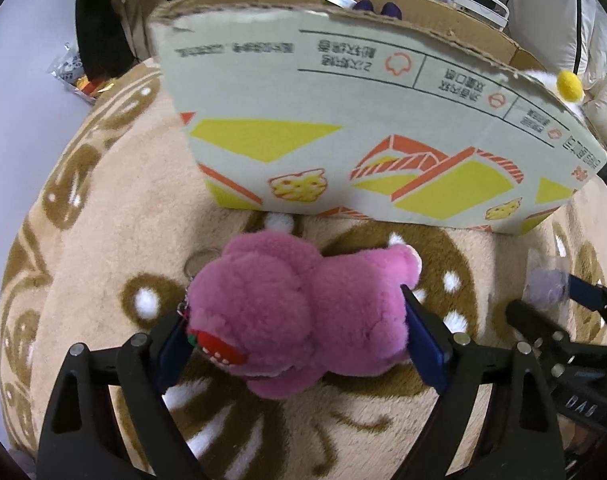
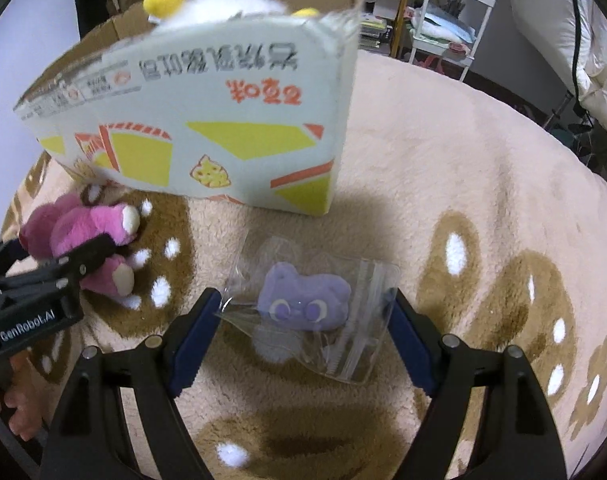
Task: Organize soft objects
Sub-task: 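Lift the pink bear and bagged plush over the box and release both inside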
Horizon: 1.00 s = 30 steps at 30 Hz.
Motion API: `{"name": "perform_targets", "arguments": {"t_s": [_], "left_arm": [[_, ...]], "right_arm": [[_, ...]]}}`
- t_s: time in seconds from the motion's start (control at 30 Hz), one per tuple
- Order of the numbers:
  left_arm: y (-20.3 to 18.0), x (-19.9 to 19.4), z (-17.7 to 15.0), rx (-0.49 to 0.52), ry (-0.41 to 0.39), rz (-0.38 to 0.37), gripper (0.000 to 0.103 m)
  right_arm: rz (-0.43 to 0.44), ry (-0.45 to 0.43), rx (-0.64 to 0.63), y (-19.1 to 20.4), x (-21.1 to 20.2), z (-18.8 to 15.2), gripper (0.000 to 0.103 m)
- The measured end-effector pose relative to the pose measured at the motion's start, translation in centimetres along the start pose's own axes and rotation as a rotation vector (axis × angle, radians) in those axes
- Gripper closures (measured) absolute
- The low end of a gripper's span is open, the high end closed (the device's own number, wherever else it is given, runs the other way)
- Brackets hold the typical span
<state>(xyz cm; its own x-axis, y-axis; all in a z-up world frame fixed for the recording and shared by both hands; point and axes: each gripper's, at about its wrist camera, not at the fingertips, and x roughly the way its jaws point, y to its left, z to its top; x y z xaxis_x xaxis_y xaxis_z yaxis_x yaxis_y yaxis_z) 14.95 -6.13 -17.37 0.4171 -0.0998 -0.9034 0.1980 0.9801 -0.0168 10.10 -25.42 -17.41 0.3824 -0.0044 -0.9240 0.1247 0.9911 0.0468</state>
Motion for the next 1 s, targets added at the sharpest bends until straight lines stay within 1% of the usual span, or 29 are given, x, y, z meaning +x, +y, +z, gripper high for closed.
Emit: {"name": "perform_targets", "arguments": {"t_s": [0.13, 0.23, 0.37, 0.47, 0.53, 0.63, 0.67, 0.73, 0.83, 0.9, 1.0], "left_arm": [[0.4, -1.1, -0.3, -0.012, -0.017, 0.032, 0.014], [0.8, -2.8, -0.7, -0.022, -0.052, 0.043, 0.014], [-0.1, -5.0, -0.5, -0.021, -0.106, 0.077, 0.014], [0.0, -6.8, -0.3, -0.042, -0.148, 0.072, 0.014], [0.3, -8.4, -0.4, -0.069, -0.191, 0.058, 0.014], [0.2, -10.9, -0.4, -0.066, -0.277, 0.074, 0.014], [0.5, -11.0, 0.0, -0.068, -0.296, 0.075, 0.014], [0.7, -12.7, -0.1, -0.068, -0.367, 0.086, 0.014], [0.5, -14.9, 0.1, -0.060, -0.459, 0.099, 0.014], [0.7, -16.0, 0.5, -0.055, -0.495, 0.085, 0.014], [0.7, -17.8, 0.9, -0.023, -0.561, 0.091, 0.014]], "right_arm": [[0.026, -0.031, 0.029, -0.8, -1.7, 0.1, 0.017], [0.040, -0.057, 0.036, -1.6, -3.0, -0.3, 0.017], [0.058, -0.093, 0.039, -1.6, -5.2, -0.4, 0.017], [0.083, -0.131, 0.058, -1.5, -7.2, -0.5, 0.017], [0.103, -0.170, 0.066, -1.4, -8.8, -0.6, 0.017], [0.115, -0.235, 0.066, -1.4, -10.6, -0.4, 0.017], [0.120, -0.261, 0.067, -1.4, -11.3, -0.2, 0.017], [0.135, -0.308, 0.068, -1.7, -12.5, 0.3, 0.017], [0.151, -0.381, 0.060, -2.0, -14.4, 0.8, 0.017], [0.155, -0.418, 0.043, -1.8, -15.1, 1.2, 0.017], [0.161, -0.467, 0.016, -1.7, -16.3, 1.8, 0.017]]}}
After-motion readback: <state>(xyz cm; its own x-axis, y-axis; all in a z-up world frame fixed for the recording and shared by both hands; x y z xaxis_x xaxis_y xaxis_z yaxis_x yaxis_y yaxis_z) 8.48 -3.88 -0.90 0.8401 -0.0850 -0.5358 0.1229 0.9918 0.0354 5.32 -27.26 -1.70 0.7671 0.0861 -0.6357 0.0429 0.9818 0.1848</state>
